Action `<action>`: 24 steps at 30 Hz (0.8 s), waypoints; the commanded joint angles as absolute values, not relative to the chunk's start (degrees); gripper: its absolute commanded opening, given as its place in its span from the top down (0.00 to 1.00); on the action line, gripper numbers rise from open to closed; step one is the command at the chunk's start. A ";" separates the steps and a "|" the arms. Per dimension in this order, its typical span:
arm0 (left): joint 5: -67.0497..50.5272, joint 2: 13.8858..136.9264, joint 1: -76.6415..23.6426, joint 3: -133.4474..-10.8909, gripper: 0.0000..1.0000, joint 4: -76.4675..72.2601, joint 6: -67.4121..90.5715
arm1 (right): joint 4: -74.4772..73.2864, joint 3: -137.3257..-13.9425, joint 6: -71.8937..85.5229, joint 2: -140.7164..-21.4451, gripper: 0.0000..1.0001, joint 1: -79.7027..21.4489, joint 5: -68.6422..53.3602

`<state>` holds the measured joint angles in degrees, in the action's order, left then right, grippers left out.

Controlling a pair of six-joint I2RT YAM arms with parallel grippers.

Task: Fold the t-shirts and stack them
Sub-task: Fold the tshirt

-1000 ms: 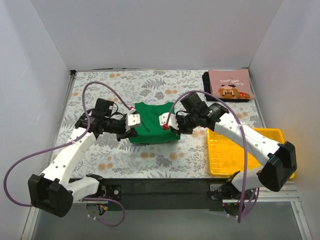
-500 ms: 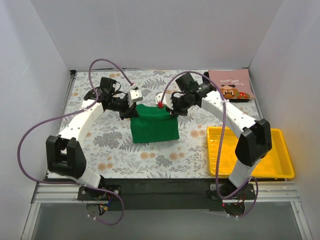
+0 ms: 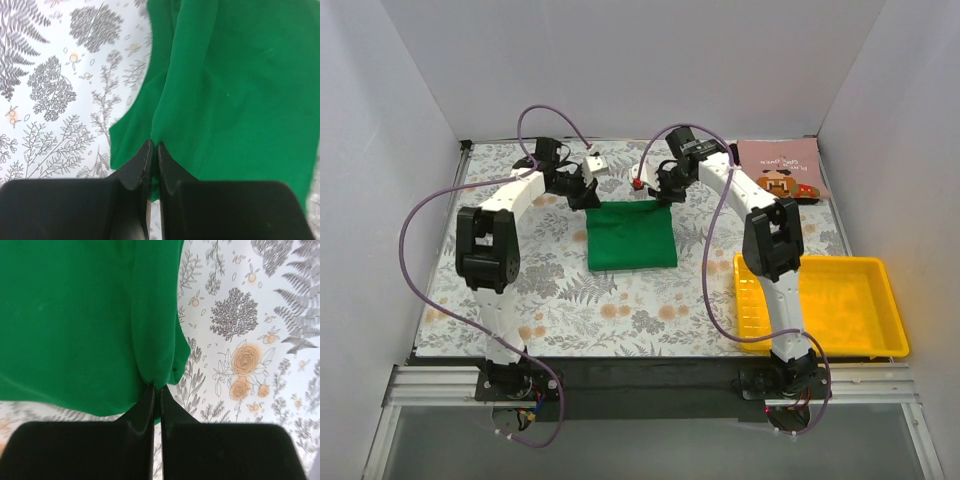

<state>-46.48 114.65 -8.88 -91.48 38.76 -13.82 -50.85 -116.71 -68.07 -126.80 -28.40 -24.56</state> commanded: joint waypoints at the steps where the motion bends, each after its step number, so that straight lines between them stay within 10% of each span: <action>1: -44.74 118.29 -8.00 -94.57 1.00 32.09 -12.22 | -51.42 -124.17 -70.75 -133.23 0.99 -27.07 -24.26; 11: -40.43 126.65 -6.94 -97.64 0.96 24.62 -6.79 | -41.40 -125.16 -66.45 -138.34 0.94 -26.81 -20.05; 15: -38.59 125.60 -5.28 -101.07 0.68 22.33 4.72 | -38.24 -126.47 -60.93 -134.40 0.42 -26.37 -17.23; 19: -38.41 121.91 -2.64 -104.76 0.24 22.93 20.01 | -38.14 -124.99 -50.14 -127.81 0.13 -25.66 -17.40; 24: -43.59 106.38 -2.64 -94.77 0.20 20.84 34.25 | -38.41 -117.27 -34.49 -117.45 0.02 -25.49 -23.54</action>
<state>-39.59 120.64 -1.98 -98.52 23.73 20.60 -39.94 -119.92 -47.94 -127.61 -25.67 -18.76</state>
